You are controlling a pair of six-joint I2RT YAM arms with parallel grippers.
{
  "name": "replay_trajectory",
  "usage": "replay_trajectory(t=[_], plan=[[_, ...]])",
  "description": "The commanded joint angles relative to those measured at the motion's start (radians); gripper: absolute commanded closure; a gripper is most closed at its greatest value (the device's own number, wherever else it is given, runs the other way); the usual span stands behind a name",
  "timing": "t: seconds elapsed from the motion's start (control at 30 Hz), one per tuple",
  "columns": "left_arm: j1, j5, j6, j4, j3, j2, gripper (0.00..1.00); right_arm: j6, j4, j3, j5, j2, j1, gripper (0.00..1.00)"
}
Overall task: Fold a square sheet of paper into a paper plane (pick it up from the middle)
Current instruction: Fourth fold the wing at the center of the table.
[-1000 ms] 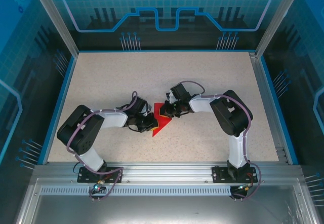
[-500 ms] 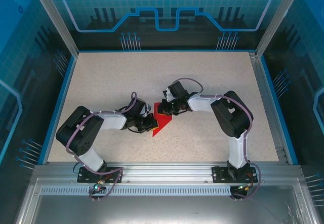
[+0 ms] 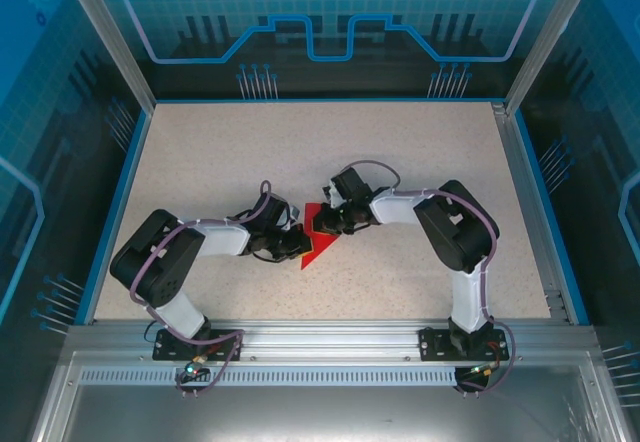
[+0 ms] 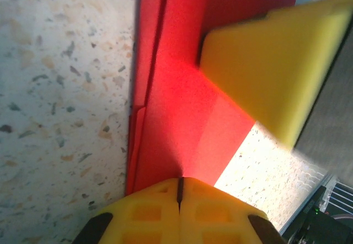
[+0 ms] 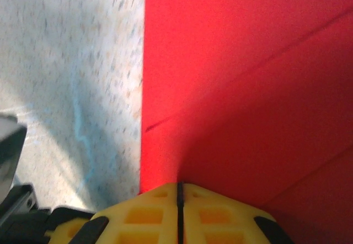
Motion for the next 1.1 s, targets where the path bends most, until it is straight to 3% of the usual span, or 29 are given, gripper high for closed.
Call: replay_trajectory(t=[0.0,0.3,0.5,0.67,0.8,0.97,1.07], plan=[[-0.003,-0.086,0.037,-0.195,-0.069,0.023,1.0,-0.058,-0.088,0.064,0.131,0.044,-0.089,0.91],[-0.003,-0.059,0.042,-0.18,-0.085,0.013,1.0,-0.07,-0.071,0.137,0.057,0.074,-0.212,0.89],[-0.006,-0.013,0.042,-0.168,-0.068,-0.001,0.99,-0.093,-0.148,0.167,0.052,-0.025,-0.212,0.85],[-0.009,0.044,0.005,-0.138,-0.037,-0.009,0.95,-0.068,-0.169,0.089,0.033,-0.114,-0.197,0.74],[-0.013,0.058,-0.026,-0.134,-0.002,-0.069,0.86,-0.023,-0.144,-0.026,0.024,-0.185,-0.157,0.64],[-0.002,-0.114,0.082,-0.373,0.094,-0.189,0.71,0.061,-0.109,-0.144,0.037,-0.242,-0.093,0.59],[0.026,-0.146,0.127,-0.411,0.115,-0.223,0.62,0.111,-0.07,-0.186,0.045,-0.251,-0.059,0.58]])
